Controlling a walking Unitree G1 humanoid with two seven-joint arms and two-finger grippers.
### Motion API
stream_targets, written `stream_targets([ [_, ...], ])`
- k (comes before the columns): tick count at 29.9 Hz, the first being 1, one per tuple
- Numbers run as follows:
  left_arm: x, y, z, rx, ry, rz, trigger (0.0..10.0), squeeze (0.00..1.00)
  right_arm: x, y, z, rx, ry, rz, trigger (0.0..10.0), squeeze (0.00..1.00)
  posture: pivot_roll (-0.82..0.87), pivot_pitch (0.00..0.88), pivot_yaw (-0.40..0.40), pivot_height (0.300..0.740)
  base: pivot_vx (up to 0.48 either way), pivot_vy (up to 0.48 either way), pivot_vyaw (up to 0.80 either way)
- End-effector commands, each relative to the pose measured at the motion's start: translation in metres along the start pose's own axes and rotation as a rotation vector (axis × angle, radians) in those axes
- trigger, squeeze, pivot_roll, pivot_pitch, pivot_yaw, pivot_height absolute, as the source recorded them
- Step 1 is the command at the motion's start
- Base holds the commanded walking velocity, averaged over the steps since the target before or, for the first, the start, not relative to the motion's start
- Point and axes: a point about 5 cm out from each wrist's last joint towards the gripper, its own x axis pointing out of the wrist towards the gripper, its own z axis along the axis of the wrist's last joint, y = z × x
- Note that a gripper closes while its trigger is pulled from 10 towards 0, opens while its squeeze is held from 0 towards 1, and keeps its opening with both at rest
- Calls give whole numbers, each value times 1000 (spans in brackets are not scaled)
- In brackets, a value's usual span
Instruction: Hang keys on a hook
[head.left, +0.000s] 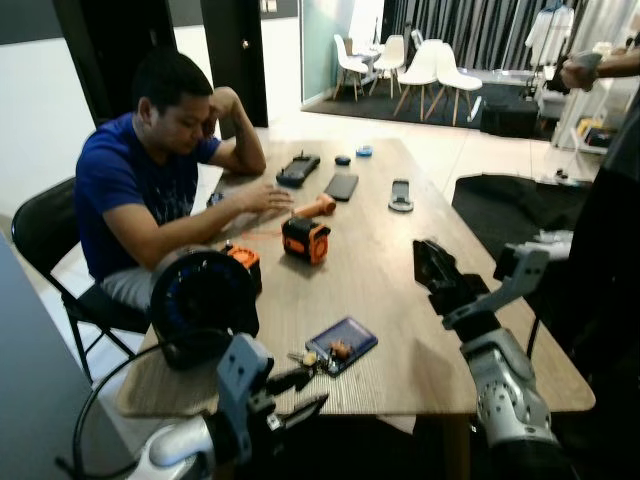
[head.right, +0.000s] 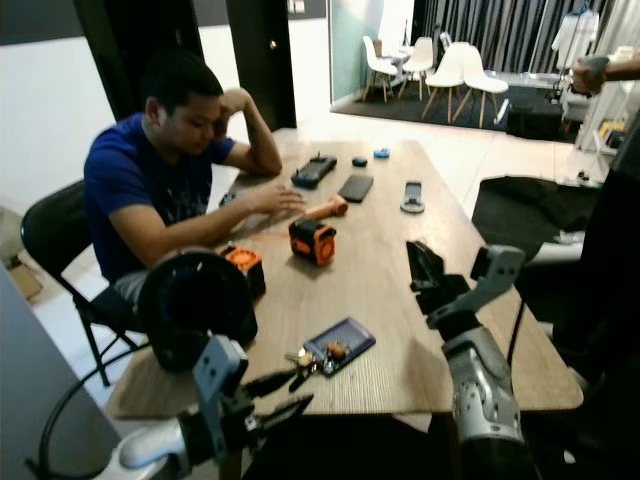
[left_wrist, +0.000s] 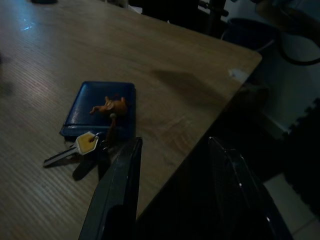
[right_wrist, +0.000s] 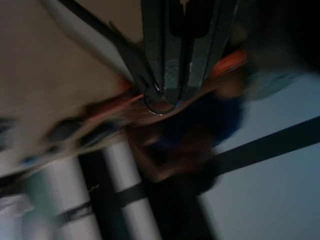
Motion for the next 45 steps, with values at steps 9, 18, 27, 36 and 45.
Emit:
stream_targets([
  [9, -25, 13, -10, 1, 70, 24, 10000, 0, -29, 52, -2, 304, 123, 286, 0, 0, 74, 65, 41, 740, 0, 0, 0],
  [18, -32, 23, -13, 8, 93, 51, 10000, 0, -54, 76, -3, 432, 226, 411, 0, 0, 70, 62, 40, 740, 0, 0, 0],
  [27, -40, 18, -26, -2, 166, 4, 10000, 0, -80, 93, -7, 531, 382, 497, 0, 0, 64, 54, 39, 740, 0, 0, 0],
  [36, -49, 7, -54, 37, 332, -35, 10000, 0, -129, 78, -59, 626, 653, 324, 0, 0, 66, 48, 35, 740, 0, 0, 0],
  [45, -63, 3, -79, 56, 479, -50, 10000, 0, -174, 58, -95, 713, 751, 57, 0, 0, 66, 49, 39, 740, 0, 0, 0],
])
